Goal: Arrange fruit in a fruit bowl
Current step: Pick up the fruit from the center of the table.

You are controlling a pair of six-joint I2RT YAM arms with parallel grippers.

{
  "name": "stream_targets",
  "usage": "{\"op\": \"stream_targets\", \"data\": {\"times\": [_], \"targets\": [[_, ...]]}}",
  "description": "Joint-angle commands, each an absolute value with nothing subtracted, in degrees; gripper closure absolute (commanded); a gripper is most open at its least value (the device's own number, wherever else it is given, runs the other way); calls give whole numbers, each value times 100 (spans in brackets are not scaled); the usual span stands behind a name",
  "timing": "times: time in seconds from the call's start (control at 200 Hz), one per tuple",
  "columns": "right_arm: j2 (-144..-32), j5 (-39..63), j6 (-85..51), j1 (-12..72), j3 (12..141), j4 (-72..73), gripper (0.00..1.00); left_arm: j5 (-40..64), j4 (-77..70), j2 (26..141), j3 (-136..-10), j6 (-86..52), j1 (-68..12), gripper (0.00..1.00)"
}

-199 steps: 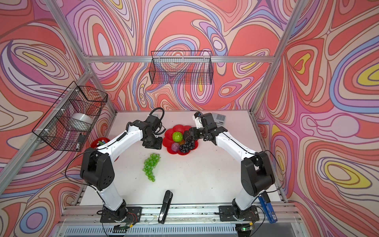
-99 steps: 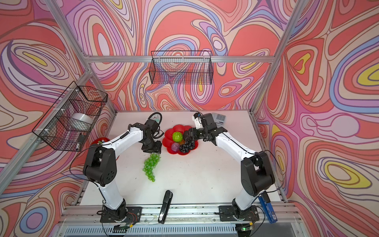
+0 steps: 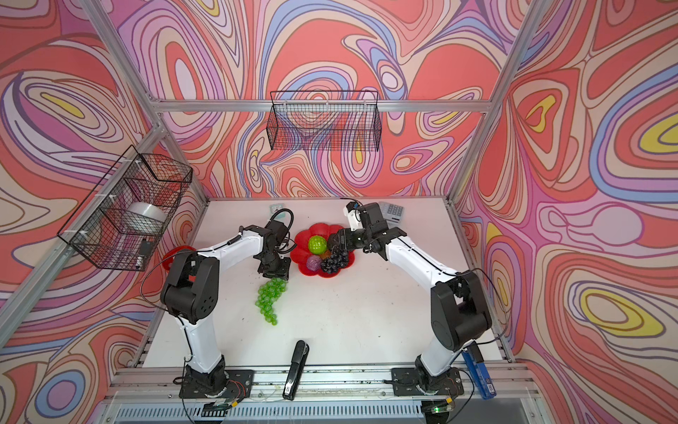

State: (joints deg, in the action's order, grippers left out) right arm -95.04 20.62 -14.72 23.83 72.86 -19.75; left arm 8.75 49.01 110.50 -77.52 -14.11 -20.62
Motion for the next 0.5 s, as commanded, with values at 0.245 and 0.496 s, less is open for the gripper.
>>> {"op": "stream_targets", "data": {"times": [0.245, 0.496], "targets": [[-9588, 2048, -1520, 2414, 7176, -1898, 44, 610, 4878, 11065, -7508, -1396, -2039, 89], [-9554, 2048, -1528, 2418, 7162, -1855, 44, 497, 4875, 10649, -7463, -1389, -2037, 100]]}}
